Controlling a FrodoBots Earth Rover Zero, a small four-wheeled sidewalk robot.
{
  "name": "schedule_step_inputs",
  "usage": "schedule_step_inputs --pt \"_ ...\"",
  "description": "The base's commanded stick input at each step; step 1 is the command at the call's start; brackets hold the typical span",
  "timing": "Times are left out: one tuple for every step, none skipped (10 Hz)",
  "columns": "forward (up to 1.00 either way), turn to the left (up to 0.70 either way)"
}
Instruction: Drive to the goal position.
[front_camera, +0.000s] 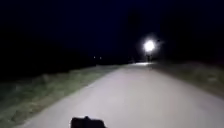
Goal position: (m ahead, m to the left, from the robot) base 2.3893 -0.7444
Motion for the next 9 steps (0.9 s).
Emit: schedule_step_inputs --pt "1.0 0.0" --pt "1.0 0.0" --pt "1.0 0.0" --pt "1.0 -0.15" --pt "1.0 -0.3" --pt "1.0 -0.27" --pt "1.0 -0.14" --pt "1.0 -0.03" --pt "1.0 -0.02"
